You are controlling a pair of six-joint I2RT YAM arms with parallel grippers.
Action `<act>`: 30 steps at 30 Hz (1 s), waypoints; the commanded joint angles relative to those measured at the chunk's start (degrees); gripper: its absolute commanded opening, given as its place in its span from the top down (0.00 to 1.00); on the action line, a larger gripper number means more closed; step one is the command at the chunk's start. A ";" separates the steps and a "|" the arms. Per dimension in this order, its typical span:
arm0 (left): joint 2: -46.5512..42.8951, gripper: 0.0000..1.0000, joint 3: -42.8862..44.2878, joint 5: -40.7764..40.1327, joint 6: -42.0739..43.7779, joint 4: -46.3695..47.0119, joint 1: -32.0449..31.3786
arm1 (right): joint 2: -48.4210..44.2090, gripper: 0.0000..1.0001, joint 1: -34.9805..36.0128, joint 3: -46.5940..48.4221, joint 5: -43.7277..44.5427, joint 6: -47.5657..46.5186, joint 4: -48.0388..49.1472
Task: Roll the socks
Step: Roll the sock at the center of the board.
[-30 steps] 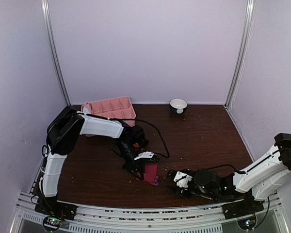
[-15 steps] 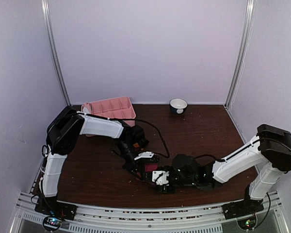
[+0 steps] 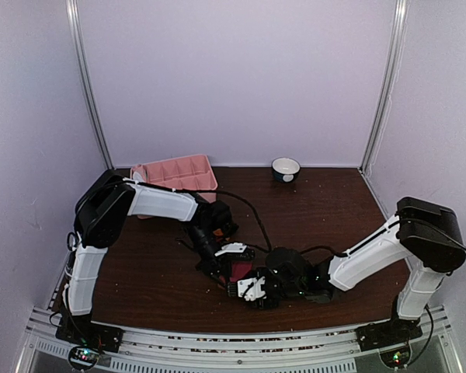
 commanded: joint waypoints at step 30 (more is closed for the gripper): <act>-23.11 0.45 -19.27 -10.05 -5.20 18.26 7.88 | 5.59 1.00 -3.90 7.34 -18.14 18.18 -20.45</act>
